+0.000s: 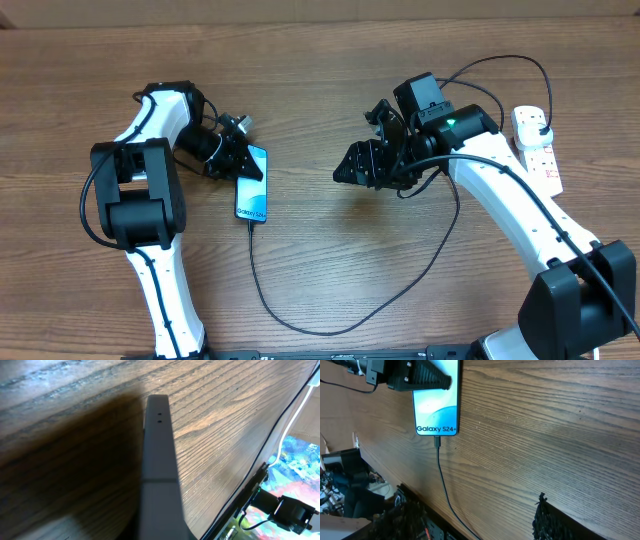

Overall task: Plug charger to phone and switch on socket
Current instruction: 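Lay the phone flat on the table with the left gripper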

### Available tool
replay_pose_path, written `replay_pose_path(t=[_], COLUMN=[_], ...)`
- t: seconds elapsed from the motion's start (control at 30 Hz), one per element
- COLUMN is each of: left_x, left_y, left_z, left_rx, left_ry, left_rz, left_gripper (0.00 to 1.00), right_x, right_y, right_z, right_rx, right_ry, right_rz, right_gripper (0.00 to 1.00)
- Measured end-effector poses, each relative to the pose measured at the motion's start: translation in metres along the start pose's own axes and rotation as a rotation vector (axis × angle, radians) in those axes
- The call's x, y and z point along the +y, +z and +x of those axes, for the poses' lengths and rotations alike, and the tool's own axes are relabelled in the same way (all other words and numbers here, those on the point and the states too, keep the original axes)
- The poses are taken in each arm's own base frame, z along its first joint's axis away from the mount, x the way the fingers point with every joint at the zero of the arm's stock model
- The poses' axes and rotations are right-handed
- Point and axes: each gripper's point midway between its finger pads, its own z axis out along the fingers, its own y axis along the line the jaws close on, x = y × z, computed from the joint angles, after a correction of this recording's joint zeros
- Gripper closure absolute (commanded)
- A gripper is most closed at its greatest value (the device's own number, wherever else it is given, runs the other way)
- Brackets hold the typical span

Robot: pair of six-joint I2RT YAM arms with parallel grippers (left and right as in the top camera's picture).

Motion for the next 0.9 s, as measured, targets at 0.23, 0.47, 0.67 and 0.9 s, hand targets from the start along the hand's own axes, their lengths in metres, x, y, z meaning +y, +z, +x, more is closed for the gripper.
replay_pose_path(t=[0.23, 0.47, 0.67, 0.9], left_x=[0.0035, 0.0047, 0.005, 0.005], left_y=[0.0, -0.0001, -0.0001, -0.0001], left_z=[0.0003, 0.0006, 0.0007, 0.0008], left_rx=[0.003, 0.004, 0.005, 0.005], left_ry=[-0.032, -0.052, -0.052, -0.055], left_rz=[-0.02, -0.027, -0.029, -0.029], left_gripper=[0.74, 0.65, 0.63, 0.67], right_x=[-0.0009, -0.0035, -0.0044, -0.0056], right_y=[0.0, 0.0, -0.0001, -0.0001], right_z=[0.0015, 0.0024, 0.0027, 0.0032], right_rx=[0.006, 0.008, 0.008, 0.009], right_ry=[0.005, 0.009, 0.01, 0.012], right_rz=[0.004, 0.018, 0.023, 0.029], right_gripper=[0.25, 0.25, 0.25, 0.25])
